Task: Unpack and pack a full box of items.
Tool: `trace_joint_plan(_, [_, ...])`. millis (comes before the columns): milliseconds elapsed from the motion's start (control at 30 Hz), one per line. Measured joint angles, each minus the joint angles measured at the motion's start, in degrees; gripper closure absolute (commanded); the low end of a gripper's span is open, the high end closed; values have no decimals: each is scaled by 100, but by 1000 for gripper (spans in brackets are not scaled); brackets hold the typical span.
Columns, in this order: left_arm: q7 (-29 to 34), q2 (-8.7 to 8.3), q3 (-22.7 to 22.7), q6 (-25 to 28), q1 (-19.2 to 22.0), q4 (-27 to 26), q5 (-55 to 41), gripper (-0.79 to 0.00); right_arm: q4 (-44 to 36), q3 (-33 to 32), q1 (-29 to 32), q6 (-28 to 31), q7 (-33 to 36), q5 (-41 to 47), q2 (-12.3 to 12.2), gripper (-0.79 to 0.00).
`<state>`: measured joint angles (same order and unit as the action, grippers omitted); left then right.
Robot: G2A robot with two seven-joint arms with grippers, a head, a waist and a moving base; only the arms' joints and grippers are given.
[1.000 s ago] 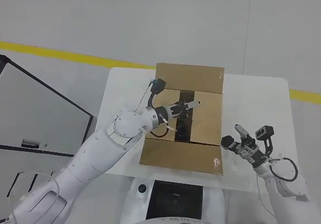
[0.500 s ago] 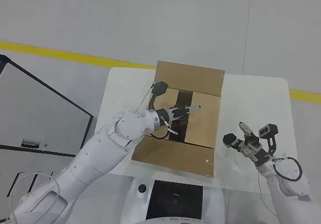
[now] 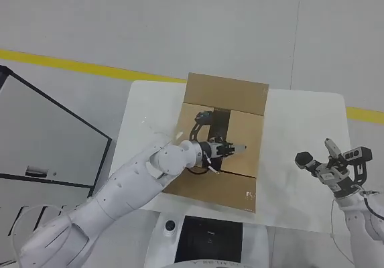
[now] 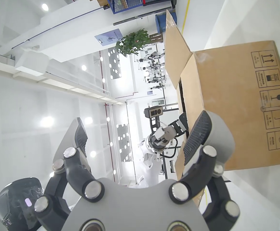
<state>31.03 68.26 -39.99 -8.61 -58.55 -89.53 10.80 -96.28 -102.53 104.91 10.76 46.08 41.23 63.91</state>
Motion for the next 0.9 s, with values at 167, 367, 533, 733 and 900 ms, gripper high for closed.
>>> trace_joint_plan(167, [-55, 116, -18, 73, -1, 120, -693, -785, -42, -34, 52, -8, 6, 36, 6, -785])
trace_joint_plan(367, [-173, 246, -284, 160, -75, -201, -1972, -785, -56, -14, 62, 10, -6, 90, 20, -785])
trace_joint_plan(533, [-62, 372, -186, 201, 70, -403, -2501, -785, 37, -18, 9, -17, 197, 379, 29, -785])
trace_joint_plan(733, [-154, 627, 158, 441, 278, -216, -3211, -785, 140, -229, -43, -183, 370, 1109, 41, -785])
trace_joint_plan(900, [-270, 864, 589, 658, 508, 156, -3205, -785, -28, -389, 32, -243, 425, 1386, 49, -785])
